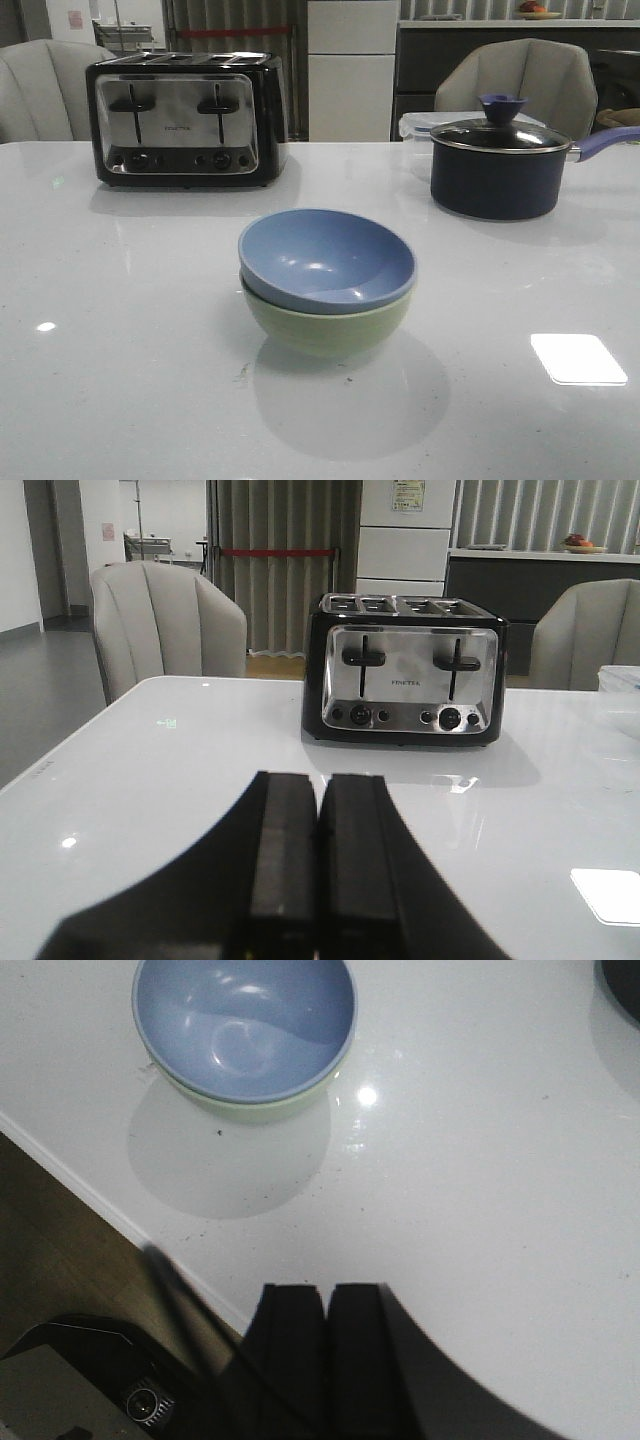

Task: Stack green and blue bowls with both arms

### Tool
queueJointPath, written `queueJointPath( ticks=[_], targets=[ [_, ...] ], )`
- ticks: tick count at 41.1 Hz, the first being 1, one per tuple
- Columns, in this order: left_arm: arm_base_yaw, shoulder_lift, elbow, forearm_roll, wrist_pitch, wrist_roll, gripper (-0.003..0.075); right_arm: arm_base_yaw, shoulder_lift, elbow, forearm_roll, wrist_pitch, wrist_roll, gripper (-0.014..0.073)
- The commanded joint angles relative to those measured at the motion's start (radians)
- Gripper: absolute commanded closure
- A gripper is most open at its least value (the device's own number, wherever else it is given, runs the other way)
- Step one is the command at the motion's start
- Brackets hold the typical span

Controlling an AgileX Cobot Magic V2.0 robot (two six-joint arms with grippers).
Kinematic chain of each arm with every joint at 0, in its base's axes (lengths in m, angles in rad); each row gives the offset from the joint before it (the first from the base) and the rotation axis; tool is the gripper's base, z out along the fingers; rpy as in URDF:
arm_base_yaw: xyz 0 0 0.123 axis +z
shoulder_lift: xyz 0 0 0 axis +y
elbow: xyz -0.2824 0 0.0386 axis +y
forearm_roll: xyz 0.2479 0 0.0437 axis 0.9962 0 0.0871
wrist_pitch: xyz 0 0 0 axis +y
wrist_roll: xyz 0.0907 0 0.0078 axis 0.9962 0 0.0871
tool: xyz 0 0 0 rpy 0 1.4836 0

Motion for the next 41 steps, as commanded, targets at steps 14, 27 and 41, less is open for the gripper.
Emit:
queueJointPath(
  ticks=[14,27,41],
  targets=[
    [-0.042,-0.022,0.004,-0.002,-0.092,-0.013,0.0627,-0.003,-0.006,-0.028,-0.001,-0.056,-0.014,0.0566],
    [-0.042,-0.022,0.004,-0.002,-0.092,-0.013,0.0627,-0.003,-0.006,-0.028,-0.001,-0.056,-0.014,0.0566],
    [-0.042,-0.020,0.004,-0.002,-0.092,-0.013,0.0627,-0.031,-0.068,-0.002,0.004,-0.058,-0.014,0.0566]
  ],
)
